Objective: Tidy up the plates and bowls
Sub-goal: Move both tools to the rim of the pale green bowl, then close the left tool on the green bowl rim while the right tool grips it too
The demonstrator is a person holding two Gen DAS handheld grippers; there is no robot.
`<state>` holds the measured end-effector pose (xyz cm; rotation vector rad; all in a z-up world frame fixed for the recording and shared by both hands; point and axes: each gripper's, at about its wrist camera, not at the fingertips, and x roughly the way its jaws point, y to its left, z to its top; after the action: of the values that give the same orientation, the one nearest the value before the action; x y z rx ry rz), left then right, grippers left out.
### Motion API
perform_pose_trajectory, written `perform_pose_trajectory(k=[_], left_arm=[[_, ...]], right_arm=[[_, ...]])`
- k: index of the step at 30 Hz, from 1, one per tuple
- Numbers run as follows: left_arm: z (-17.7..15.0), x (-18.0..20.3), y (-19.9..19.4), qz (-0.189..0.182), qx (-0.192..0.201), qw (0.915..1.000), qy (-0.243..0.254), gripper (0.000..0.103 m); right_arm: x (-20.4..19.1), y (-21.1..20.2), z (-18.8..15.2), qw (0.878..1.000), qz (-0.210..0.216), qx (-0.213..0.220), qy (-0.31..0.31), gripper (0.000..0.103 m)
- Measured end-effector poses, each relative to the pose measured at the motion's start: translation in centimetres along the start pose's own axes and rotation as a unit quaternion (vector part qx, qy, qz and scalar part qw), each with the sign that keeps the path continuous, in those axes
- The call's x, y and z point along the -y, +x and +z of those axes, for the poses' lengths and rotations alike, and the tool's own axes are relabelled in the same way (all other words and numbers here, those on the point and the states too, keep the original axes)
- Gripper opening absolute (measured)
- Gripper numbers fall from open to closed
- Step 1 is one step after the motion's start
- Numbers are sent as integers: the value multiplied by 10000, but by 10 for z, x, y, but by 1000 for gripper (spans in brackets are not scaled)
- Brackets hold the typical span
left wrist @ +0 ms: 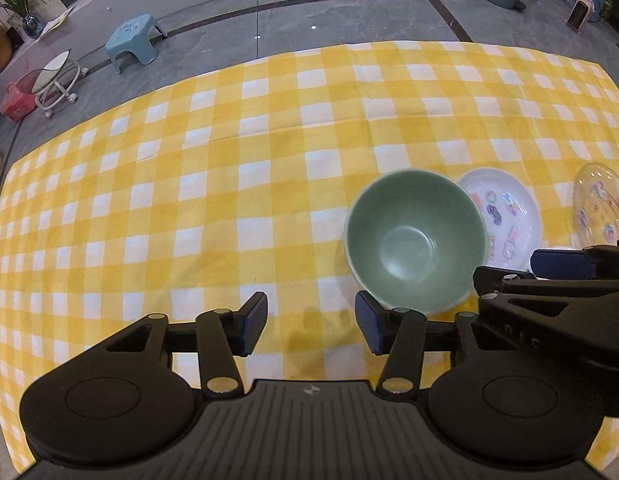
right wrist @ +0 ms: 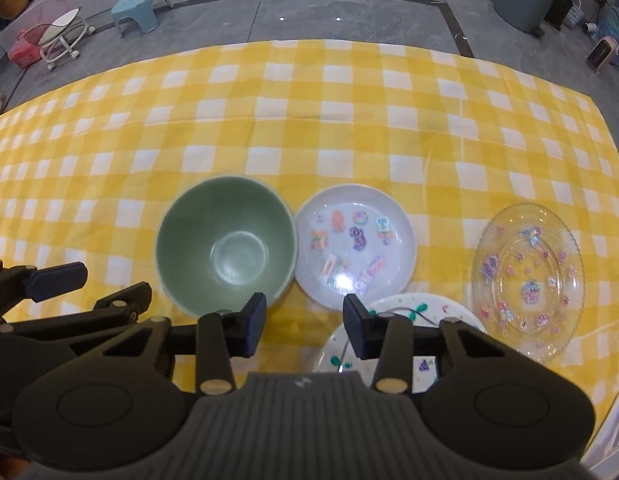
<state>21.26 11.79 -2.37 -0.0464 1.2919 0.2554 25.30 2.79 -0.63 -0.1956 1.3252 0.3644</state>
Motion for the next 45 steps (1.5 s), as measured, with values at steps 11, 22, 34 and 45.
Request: perform_pose_trajectory(k=[11, 22, 34, 45], left_arm=[[12, -13, 20, -158, 21, 9994, -314, 53], [18, -20, 4, -723, 270, 9955, -550, 50], [10, -6, 37, -704, -69, 9966, -412, 50], [7, 3, 47, -904, -162, 9951, -365, 28]], right_arm=[[-5, 21, 17, 9997, 168, -132, 87, 35], [6, 22, 28, 9988, 264, -50, 406, 30], [10, 36, 31, 9982, 309, -214, 465, 19], [-2, 54, 27, 9986, 277, -315, 329, 17]])
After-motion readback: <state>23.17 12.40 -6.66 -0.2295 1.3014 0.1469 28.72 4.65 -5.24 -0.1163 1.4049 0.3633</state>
